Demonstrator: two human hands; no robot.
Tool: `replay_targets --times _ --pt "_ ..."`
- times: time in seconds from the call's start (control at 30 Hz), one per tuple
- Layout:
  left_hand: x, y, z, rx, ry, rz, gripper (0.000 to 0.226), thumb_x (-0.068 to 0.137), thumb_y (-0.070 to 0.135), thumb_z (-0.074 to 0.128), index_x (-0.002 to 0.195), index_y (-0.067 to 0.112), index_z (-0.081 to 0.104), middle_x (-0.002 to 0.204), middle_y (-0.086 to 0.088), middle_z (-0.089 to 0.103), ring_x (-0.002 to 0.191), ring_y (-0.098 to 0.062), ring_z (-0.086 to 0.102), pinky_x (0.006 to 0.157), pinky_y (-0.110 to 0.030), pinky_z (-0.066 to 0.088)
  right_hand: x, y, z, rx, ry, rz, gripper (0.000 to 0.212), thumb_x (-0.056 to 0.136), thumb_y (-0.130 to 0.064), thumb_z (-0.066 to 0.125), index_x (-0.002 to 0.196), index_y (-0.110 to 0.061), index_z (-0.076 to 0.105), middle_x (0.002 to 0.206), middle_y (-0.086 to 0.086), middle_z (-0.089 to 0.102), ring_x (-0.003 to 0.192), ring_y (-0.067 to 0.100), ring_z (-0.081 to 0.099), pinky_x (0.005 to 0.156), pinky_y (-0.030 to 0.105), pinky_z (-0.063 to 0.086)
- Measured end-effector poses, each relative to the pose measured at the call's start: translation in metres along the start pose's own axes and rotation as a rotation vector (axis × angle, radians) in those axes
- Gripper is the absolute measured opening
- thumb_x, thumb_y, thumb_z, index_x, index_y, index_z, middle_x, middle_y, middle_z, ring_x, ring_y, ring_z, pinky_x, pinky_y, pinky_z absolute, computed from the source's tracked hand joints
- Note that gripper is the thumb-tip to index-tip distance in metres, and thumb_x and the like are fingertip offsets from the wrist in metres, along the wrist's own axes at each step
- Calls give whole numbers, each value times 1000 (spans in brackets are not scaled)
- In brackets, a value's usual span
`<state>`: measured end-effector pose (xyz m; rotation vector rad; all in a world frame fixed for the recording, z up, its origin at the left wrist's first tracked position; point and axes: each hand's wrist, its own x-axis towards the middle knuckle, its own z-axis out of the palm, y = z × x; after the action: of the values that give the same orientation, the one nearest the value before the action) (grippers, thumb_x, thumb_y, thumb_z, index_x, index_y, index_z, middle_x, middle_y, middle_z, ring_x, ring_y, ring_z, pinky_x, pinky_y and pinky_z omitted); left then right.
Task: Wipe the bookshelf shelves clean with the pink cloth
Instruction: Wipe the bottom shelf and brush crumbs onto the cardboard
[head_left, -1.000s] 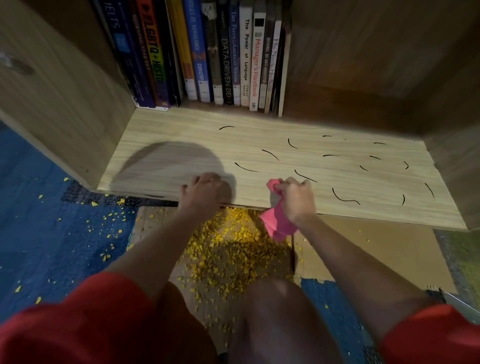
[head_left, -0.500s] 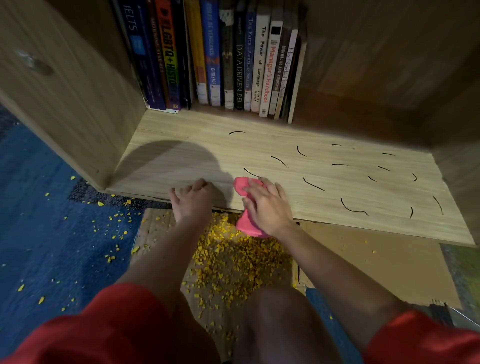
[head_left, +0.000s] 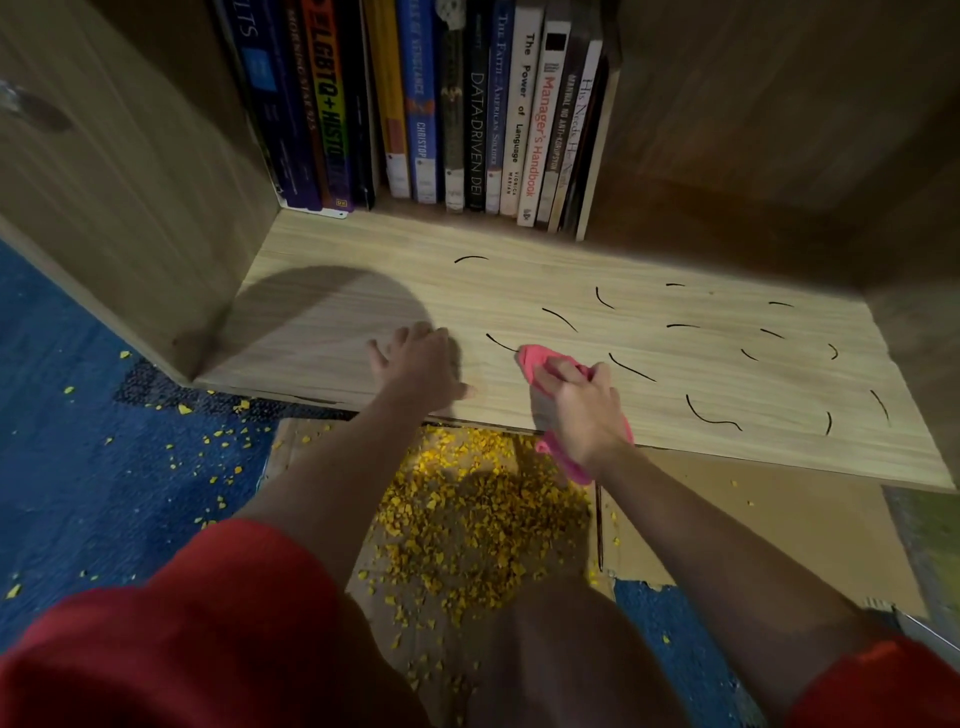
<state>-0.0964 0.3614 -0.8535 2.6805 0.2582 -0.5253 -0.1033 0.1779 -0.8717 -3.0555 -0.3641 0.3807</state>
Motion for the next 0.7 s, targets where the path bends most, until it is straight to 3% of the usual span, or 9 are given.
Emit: replay_targets --times 0.13,0.3,0.47,0.6,0.7 --pt "17 2 4 124 -40 32 89 68 46 77 140 15 35 152 -6 22 140 -30 20 109 -62 -4 1 -15 2 -14 6 2 69 82 -12 63 142 -26 32 146 -4 30 118 32 30 91 40 36" --pt "26 12 8 243 -70 -27 83 66 47 78 134 15 43 146 -7 30 137 -34 25 108 -62 -6 -2 -5 -3 -70 -47 11 73 82 -23 68 143 -24 28 144 -2 29 122 32 28 99 42 34" --pt "30 14 11 252 -52 -54 88 68 46 77 138 12 38 144 -7 32 137 -34 26 108 -62 -6 38 -24 -13 -20 -58 57 73 82 -17 66 144 -24 27 146 0 26 126 33 26 97 42 36" --pt "29 12 9 236 -55 -35 88 66 47 78 137 12 39 144 -8 30 136 -33 26 108 -64 -4 1 -22 -1 -58 -51 -49 80 80 -18 68 145 -23 21 152 -3 12 123 32 27 95 40 36" --pt "30 13 8 233 -55 -36 89 67 45 79 139 12 37 145 -8 30 137 -32 26 108 -63 -2 6 -15 -4 -89 -66 -93 83 78 -22 71 145 -22 22 152 -6 12 122 31 28 96 41 36"
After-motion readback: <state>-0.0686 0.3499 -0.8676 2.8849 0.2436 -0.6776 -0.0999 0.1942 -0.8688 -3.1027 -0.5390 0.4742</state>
